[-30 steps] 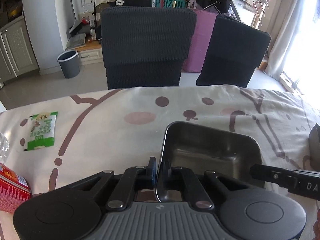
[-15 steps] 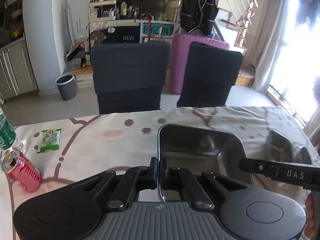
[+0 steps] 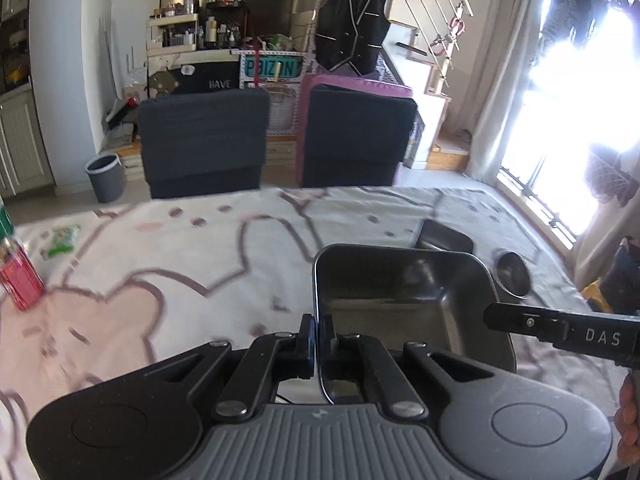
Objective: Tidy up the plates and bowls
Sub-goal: 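Lift the steel tray with both grippers and carry it toward the stacked dishes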
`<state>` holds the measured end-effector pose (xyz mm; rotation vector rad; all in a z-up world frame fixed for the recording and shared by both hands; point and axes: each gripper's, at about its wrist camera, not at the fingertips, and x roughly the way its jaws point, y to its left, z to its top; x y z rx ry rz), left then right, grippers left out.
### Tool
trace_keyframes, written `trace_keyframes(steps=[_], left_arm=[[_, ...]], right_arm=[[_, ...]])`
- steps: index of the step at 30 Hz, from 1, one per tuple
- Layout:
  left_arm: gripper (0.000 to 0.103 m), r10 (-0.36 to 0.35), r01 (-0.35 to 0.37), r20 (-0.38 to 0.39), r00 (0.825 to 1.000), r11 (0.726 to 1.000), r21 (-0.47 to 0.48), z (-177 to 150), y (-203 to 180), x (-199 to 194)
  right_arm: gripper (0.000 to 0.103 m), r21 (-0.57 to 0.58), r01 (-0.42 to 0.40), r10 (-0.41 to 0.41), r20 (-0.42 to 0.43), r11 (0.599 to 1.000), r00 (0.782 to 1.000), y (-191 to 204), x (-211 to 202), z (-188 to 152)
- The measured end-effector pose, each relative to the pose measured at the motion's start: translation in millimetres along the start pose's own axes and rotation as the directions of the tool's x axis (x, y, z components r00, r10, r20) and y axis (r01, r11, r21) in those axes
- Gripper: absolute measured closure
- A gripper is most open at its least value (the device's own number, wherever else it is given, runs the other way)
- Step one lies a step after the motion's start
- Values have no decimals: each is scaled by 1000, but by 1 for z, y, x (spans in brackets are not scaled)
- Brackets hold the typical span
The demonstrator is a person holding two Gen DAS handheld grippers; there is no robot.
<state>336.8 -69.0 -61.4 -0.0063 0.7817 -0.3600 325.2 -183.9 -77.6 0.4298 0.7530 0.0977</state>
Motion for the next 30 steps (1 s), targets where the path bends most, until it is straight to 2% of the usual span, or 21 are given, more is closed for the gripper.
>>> trace_keyframes(steps=[6,14,20,30], left_arm=[[100,-40,39,-29,999,999,-20,-32,-33,7],[99,-50,47,-147,988,999,-24,-56,-63,37],[97,-50,49,-236,971,999,-10,-68,-69,58],[97,-51,54,-287,957,999,3,-72,-71,73]], right_arm=[[97,30,57,-57,-22,998,998,-38,-30,-24],[97,30,153,-151,-69,988,986,-63,-48,-40],[96,45,193,-187,-119,980,975,-76,-39,-43],[96,5,235,-230,-195,972,954,-80,-17,-45]])
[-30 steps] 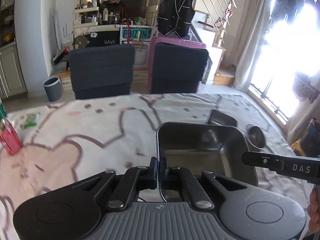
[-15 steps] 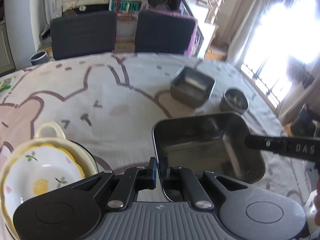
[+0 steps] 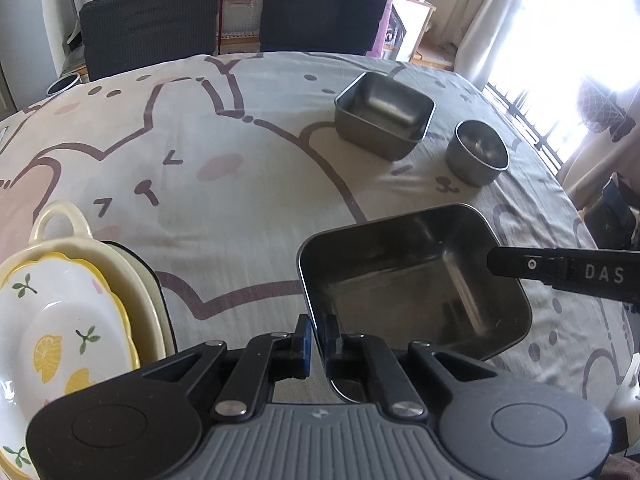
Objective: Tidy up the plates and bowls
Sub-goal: 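Lift the steel tray with both grippers and carry it toward the stacked dishes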
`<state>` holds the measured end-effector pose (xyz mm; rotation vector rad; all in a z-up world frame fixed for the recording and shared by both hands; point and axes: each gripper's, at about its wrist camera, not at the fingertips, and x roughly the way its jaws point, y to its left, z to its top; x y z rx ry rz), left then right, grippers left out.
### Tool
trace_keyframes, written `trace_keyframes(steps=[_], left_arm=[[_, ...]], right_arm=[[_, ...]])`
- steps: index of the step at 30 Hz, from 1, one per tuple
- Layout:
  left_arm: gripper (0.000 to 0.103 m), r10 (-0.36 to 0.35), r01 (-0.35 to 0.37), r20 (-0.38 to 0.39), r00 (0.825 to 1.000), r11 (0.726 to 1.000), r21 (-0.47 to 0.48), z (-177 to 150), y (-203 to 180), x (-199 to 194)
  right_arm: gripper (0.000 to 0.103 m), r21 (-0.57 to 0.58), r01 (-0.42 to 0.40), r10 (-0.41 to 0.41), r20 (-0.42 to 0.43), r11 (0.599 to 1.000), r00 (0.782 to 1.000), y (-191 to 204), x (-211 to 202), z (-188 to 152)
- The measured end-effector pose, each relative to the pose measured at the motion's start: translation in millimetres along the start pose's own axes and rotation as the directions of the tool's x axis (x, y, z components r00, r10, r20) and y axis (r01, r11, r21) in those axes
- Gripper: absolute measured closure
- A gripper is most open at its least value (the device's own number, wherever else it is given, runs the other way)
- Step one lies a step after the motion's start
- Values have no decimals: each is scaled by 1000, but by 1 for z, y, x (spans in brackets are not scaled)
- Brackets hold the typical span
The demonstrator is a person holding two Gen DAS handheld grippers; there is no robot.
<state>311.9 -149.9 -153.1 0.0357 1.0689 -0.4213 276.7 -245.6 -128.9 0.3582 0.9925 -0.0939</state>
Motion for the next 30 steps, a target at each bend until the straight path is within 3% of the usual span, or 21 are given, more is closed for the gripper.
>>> trace_keyframes(steps=[10,30], left_arm=[[96,16,-15,-29,999,999,28,1,-11,16],[93,-29,32,-60,998,998,49,0,-7,21]], right_arm=[[96,-1,20,-20,-50,1000,999,-12,17,1],[95,-16,61,-63,-85,998,994,-10,31,1]])
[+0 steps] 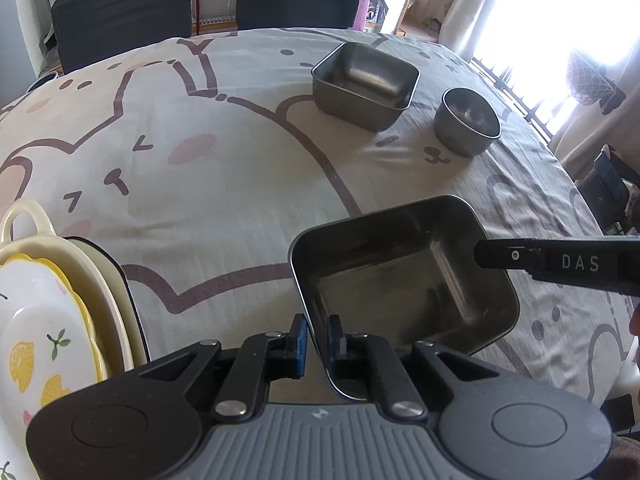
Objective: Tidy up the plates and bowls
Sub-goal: 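Lift the steel tray with both grippers and carry it toward the stacked dishes, then open the left gripper off the steel tray rim while the right gripper keeps holding it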
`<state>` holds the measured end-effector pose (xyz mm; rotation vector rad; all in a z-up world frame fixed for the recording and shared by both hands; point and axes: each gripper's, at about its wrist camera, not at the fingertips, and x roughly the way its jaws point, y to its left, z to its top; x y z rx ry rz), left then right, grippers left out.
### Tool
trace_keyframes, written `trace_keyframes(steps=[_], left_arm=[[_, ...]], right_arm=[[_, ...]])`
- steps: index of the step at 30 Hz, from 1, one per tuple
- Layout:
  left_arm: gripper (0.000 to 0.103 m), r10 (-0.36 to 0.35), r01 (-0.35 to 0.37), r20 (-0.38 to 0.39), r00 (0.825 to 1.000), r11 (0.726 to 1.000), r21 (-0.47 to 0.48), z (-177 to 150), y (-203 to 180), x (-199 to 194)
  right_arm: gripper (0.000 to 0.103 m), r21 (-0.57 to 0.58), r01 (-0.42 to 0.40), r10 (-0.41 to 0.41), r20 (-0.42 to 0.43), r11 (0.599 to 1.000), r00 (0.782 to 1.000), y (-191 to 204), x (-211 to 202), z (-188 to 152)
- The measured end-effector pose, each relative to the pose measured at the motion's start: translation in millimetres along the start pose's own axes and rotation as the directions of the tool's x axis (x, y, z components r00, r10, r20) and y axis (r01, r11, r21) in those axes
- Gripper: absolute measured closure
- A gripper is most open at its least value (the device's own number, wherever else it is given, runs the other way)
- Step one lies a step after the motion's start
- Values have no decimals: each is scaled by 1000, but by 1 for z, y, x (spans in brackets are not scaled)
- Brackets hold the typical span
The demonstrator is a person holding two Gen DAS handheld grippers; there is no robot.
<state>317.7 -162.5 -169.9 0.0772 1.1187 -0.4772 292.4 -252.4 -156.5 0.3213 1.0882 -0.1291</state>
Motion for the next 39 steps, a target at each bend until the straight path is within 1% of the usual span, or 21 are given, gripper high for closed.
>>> trace_keyframes(steps=[2,11,17,21,23,26,30,34,39], left_arm=[[93,-4,4,2,1000,1000,5,0,-1,0],[92,-24,24,9,1000,1000,12,0,-2,-1],[92,-31,31,5,1000,999,26,1,-2,-3],[92,-23,23,1,1000,999,40,1,-2,-3],[89,-14,14,3,1000,999,42,1,-1,-4],[88,-7,7,3,1000,998,59,1,-2,-5],[82,3,-3,5,1000,997,71,0,-1,-7],[79,-2,1,12,1000,998,58,0,2,-10],[72,-2,1,20,1000,999,49,1,4,-13]], right_arm=[[93,-16,6,-6,-3,1000,1000,2,1,0],[93,-48,45,-47,-42,998,998,0,11,-2],[93,-86,67,-70,-41,994,997,3,16,-3],[94,-108,76,-81,-44,991,996,4,19,-3],[94,-113,81,-86,-47,990,995,5,21,-3],[94,-125,90,-96,-46,988,994,7,21,-3],[94,-133,107,-114,-44,985,992,6,23,-4],[94,-126,95,-101,-49,987,994,2,24,-3],[94,-112,80,-86,-49,990,995,-1,23,-4]])
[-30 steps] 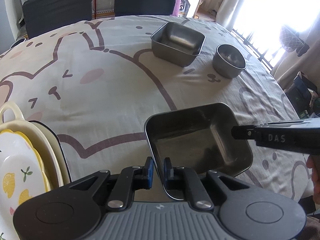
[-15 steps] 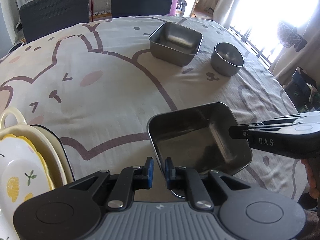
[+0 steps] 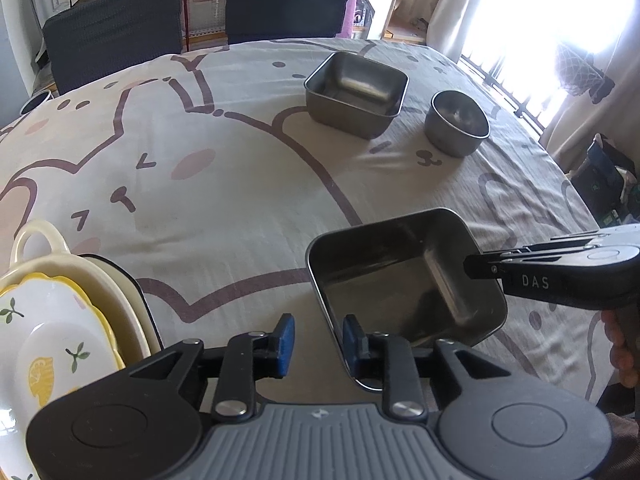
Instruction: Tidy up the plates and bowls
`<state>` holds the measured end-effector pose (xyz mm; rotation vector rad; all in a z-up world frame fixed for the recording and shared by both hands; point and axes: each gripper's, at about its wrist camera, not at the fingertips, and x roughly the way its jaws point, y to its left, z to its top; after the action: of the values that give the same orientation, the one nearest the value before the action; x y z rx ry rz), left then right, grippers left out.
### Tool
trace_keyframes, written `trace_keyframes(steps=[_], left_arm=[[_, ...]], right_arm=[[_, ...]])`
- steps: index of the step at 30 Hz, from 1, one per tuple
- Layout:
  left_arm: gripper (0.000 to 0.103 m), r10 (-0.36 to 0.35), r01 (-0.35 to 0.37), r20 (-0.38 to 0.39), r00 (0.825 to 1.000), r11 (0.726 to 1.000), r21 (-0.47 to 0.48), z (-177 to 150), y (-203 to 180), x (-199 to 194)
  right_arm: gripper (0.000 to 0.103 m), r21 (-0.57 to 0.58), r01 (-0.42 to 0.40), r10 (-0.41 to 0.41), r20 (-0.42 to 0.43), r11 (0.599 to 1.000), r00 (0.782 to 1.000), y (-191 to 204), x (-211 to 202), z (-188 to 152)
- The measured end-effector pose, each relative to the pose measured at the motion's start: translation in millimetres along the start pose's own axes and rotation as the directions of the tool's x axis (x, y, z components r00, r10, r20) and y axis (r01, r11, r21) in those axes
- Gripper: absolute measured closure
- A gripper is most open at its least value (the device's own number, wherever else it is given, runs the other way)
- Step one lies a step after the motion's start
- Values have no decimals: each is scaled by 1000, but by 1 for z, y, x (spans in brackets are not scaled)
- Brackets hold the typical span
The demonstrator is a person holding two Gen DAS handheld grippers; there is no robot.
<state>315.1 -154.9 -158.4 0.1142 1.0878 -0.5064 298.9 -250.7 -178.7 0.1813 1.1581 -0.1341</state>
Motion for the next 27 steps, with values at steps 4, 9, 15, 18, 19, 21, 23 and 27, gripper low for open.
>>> trace_keyframes(steps=[4,9,15,18,19,21,23,27], left_arm=[[69,-5,5,-1,1000,1000,1,0,0,0],[64,-4,4,-1,1000,1000,12,-1,-1,-1],[53,-6,6,5,1000,1000,16,-1,-2,-3],[37,-9,9,20,1000,1000,12,0,-1,-7],[33,-10,9,29,1000,1000,9,0,0,-8],[18,-11,11,54,998,1000,3,1,1,-12],[8,-2,2,84,996,1000,0,3,2,-17],[0,20,-20,155,988,1000,-3,9,4,-24]], right_arm=[[93,9,-7,7,15,1000,1000,-1,-6,-1],[93,4,-3,3,27,1000,1000,0,-14,-4],[74,-10,-24,25,38,1000,999,3,-30,-11],[57,-1,-58,58,53,998,997,1,-38,-13],[53,-3,-60,60,61,998,996,1,-41,-14],[48,6,-58,58,90,998,994,0,-48,-13],[35,25,-61,57,132,998,990,-2,-55,-11],[12,67,-87,70,231,994,971,-5,-68,-5]])
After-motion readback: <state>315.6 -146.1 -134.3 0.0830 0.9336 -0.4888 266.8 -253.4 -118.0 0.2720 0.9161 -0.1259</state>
